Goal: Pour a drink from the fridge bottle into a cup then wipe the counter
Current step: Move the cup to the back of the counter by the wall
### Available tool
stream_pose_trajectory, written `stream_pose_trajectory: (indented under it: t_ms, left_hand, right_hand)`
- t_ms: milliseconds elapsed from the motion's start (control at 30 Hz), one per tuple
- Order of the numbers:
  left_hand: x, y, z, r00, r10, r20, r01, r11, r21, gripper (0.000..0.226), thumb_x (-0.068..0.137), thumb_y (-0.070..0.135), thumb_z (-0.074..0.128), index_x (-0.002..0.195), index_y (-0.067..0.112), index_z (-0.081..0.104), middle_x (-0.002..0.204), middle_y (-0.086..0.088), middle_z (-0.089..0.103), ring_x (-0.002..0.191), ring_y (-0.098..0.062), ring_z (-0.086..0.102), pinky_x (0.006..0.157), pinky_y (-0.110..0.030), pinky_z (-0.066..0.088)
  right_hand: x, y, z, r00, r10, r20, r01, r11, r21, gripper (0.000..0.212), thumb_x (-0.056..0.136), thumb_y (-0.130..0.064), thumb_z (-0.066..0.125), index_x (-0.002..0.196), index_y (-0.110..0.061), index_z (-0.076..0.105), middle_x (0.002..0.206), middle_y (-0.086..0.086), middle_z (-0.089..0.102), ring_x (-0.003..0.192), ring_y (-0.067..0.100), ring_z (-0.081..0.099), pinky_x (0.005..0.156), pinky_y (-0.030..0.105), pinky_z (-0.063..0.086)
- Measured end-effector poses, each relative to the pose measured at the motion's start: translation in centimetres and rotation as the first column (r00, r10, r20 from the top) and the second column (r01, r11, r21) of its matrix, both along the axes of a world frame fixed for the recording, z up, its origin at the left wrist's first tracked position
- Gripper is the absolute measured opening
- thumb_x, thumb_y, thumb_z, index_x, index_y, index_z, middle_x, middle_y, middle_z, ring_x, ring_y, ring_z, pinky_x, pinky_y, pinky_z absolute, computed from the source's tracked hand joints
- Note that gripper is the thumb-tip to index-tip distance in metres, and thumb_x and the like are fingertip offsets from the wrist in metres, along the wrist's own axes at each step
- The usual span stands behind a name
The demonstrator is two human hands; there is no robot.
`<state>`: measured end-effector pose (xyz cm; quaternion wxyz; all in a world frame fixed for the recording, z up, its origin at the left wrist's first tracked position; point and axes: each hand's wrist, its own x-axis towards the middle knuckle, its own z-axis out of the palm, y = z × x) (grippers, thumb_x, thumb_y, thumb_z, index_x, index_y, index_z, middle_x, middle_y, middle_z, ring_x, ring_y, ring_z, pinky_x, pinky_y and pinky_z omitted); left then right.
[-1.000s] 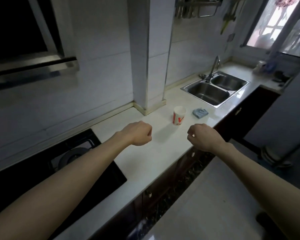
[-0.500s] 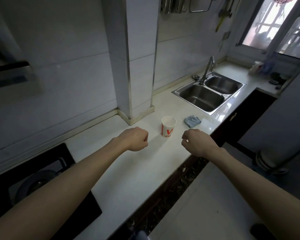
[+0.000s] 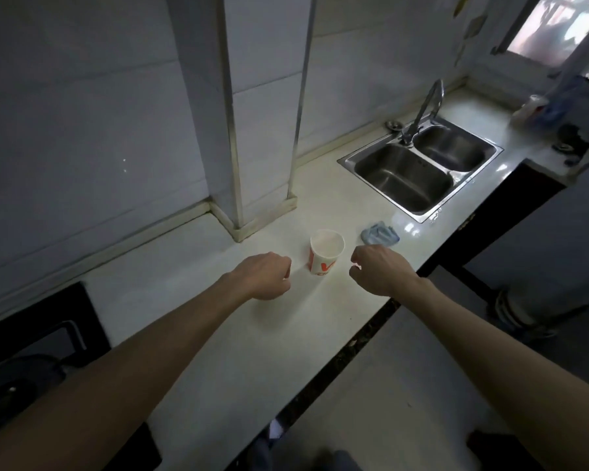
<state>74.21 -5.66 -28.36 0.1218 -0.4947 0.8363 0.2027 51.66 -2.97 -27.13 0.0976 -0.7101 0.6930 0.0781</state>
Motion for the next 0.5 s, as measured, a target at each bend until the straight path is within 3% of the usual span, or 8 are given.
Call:
stream_pose_trajectory:
  t_ms: [100,267,500]
  left_hand:
    - [-0.7,-1.2,-0.8,0.999,0.047,-0.022,-0.046,0.999,0.014,0.028,0.099,0.028,0.049,0.123,0.014,0.054,0.116,-0.007,0.062,0.098,-0.022,0.061,0.076,-0.032,0.048]
    - [-2.7,-3.5,-2.9,0.986,0.159,-0.048,-0.156,0.986,0.06,0.039,0.097,0.03,0.052,0.132,0.015,0.048,0.128,-0.008,0.058,0.107,-0.025,0.06,0.09,-0.039,0.052]
    - [-7.0,-5.4,-4.7,0.923,0.367,-0.113,-0.338,0.917,0.213,0.048,0.097,0.028,0.05,0.142,0.011,0.04,0.133,-0.011,0.056,0.113,-0.028,0.057,0.086,-0.035,0.046]
  right_hand:
    - [-0.3,-2.0,-1.5,1.0,-0.006,0.024,0.006,1.0,-0.003,0.036,0.089,-0.029,0.055,0.117,-0.006,0.058,0.11,0.009,0.064,0.095,0.025,0.062,0.08,0.041,0.055]
    - [-1.3,-5.8,-4.2,0.997,0.037,0.071,-0.039,0.999,0.027,0.064,0.084,-0.037,0.064,0.135,-0.006,0.042,0.129,0.014,0.051,0.114,0.031,0.052,0.093,0.043,0.049]
    - [-3.1,-10.1,-7.9,0.974,0.093,0.207,-0.119,0.986,0.116,0.098,0.077,-0.044,0.075,0.149,-0.008,0.018,0.141,0.016,0.034,0.121,0.037,0.044,0.094,0.046,0.045]
